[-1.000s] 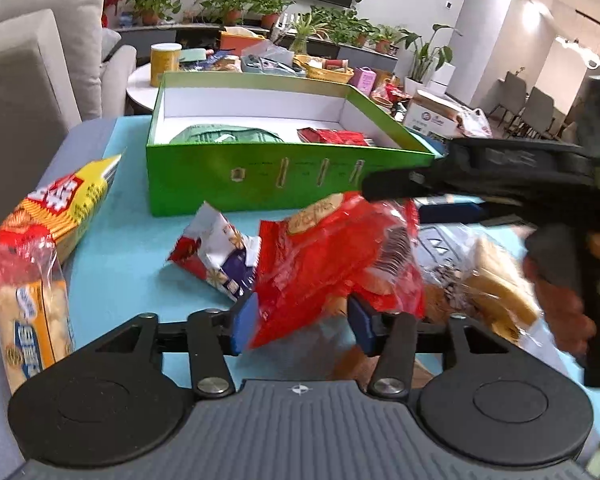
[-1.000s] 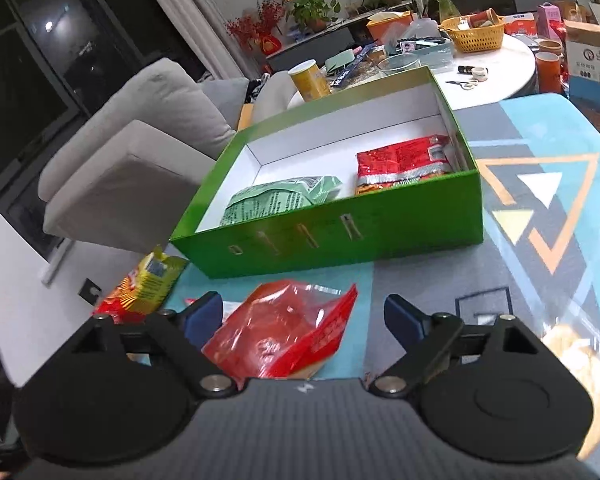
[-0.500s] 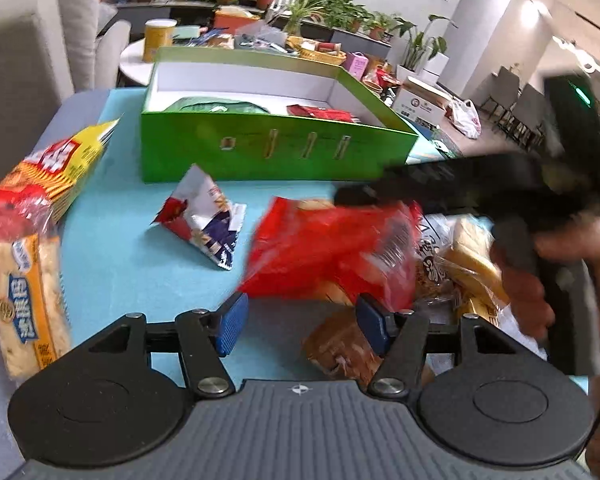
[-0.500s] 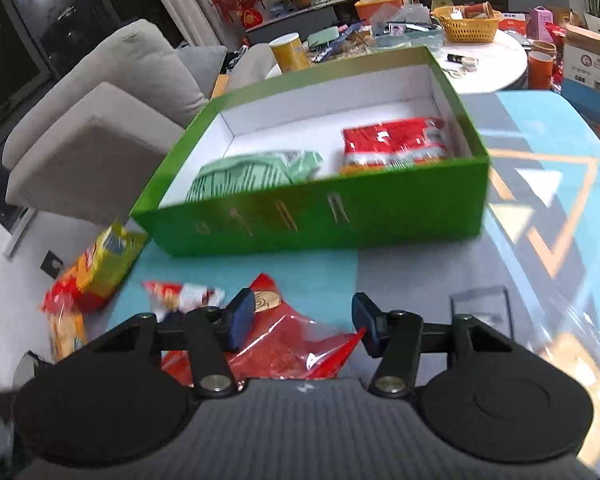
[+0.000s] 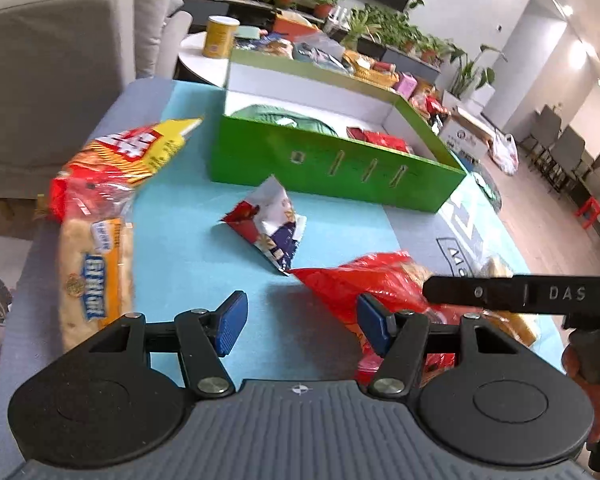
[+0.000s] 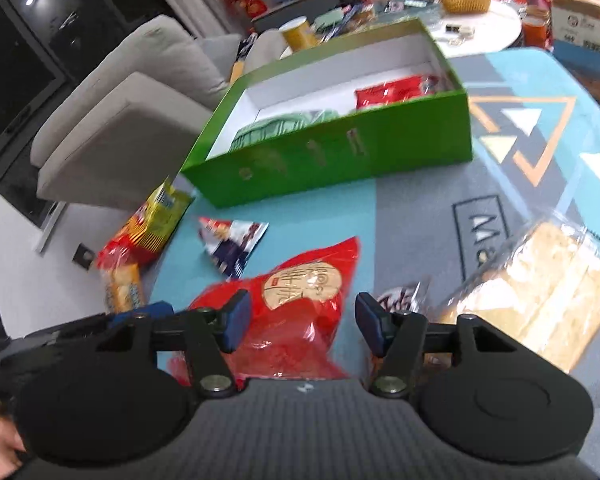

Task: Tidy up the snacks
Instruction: 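Grasp the red bread bag with the right tool and lift it, then carry the red bread bag into the green box and release it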

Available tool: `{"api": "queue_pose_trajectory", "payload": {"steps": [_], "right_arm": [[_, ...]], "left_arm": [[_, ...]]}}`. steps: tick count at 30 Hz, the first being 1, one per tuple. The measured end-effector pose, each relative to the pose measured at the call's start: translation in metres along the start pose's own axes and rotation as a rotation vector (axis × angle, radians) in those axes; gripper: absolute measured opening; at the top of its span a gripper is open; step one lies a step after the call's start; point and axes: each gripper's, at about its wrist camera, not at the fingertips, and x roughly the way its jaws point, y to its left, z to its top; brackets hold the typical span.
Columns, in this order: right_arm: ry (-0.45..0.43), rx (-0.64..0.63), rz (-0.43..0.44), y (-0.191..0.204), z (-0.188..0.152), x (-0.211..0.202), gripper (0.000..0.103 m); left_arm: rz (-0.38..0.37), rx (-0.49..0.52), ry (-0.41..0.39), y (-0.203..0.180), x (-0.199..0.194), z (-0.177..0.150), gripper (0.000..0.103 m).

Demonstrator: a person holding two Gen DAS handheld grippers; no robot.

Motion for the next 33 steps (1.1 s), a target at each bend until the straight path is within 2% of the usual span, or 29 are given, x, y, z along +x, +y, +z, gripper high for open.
{"api": "queue_pose_trajectory", "payload": {"steps": [4,8,11,12,13,16,18,19,21,22,24,27,33], "right_arm": [[0.018,0.063,0.025,-0.009,0.003,0.005,0.060],[0.040,0.102,0.047,-0.011,0.003,0.010,0.062],[0.037,0.102,0.049,-0.010,0.001,0.011,0.063],[0.037,0.104,0.049,-0.011,0.001,0.010,0.062],[0.040,0.100,0.046,-0.010,0.000,0.011,0.062],[0.065,0.065,0.058,-0.006,-0.002,0.017,0.062],[0.108,0.067,0.097,-0.004,-0.005,0.023,0.062],[0.119,0.073,0.110,-0.004,-0.007,0.026,0.062],[0.088,0.073,0.111,-0.004,-0.010,0.026,0.060],[0.075,0.074,0.113,-0.004,-0.011,0.024,0.059],[0.052,0.072,0.115,-0.001,-0.012,0.021,0.052],[0.001,0.026,0.094,0.009,-0.010,0.009,0.051],[-0.117,-0.016,0.097,0.029,0.016,-0.016,0.051]], "left_arm": [[-0.047,-0.023,-0.020,-0.001,-0.017,0.002,0.061],[-0.113,0.005,-0.003,-0.018,-0.019,0.006,0.061],[-0.128,0.060,0.034,-0.033,-0.007,0.005,0.063],[-0.126,0.079,0.050,-0.036,-0.001,0.003,0.069],[-0.133,0.086,0.056,-0.037,0.003,0.001,0.072],[-0.144,0.081,0.114,-0.038,0.019,-0.003,0.071],[-0.126,0.076,0.147,-0.037,0.031,-0.008,0.068],[-0.140,0.063,0.145,-0.034,0.034,-0.010,0.066],[-0.190,0.048,0.140,-0.032,0.033,-0.010,0.043],[-0.203,0.058,0.135,-0.034,0.031,-0.009,0.042],[-0.166,0.130,0.102,-0.044,0.026,-0.011,0.042],[-0.134,0.216,0.039,-0.059,0.013,-0.009,0.042],[-0.137,0.254,-0.068,-0.068,-0.010,0.023,0.042]]}}
